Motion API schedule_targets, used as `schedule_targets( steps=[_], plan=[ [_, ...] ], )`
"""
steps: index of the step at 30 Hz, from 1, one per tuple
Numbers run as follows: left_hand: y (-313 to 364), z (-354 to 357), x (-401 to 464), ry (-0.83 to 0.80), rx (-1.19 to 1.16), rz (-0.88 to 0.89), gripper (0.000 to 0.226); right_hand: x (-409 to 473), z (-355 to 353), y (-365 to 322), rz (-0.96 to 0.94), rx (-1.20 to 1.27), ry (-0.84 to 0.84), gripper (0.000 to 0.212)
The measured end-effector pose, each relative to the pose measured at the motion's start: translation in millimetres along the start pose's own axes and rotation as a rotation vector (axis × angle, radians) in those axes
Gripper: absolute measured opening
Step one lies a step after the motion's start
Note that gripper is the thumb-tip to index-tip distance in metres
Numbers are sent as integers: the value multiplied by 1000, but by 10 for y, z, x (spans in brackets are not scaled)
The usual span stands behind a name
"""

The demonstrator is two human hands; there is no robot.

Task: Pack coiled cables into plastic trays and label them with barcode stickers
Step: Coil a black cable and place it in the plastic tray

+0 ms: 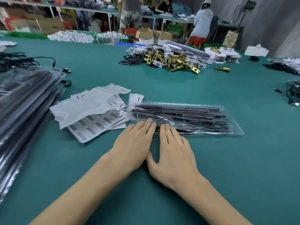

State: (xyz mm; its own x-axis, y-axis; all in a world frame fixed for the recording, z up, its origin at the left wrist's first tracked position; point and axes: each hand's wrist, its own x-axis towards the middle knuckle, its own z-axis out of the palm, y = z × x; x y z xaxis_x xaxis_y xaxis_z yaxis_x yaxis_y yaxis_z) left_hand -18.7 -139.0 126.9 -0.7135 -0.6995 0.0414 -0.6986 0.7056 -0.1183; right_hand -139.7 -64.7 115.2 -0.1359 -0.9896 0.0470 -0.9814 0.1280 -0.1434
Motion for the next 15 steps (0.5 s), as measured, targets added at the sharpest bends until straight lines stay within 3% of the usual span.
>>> schedule_targets(
  steps=[7,15],
  plan=[
    [77,-87,-10,-30,31,-19,60,61,-58,17,-25,113,-74,85],
    [142,-58,-41,-28,75,-56,61,-5,-1,54,-20,124,-22,84]
  ],
)
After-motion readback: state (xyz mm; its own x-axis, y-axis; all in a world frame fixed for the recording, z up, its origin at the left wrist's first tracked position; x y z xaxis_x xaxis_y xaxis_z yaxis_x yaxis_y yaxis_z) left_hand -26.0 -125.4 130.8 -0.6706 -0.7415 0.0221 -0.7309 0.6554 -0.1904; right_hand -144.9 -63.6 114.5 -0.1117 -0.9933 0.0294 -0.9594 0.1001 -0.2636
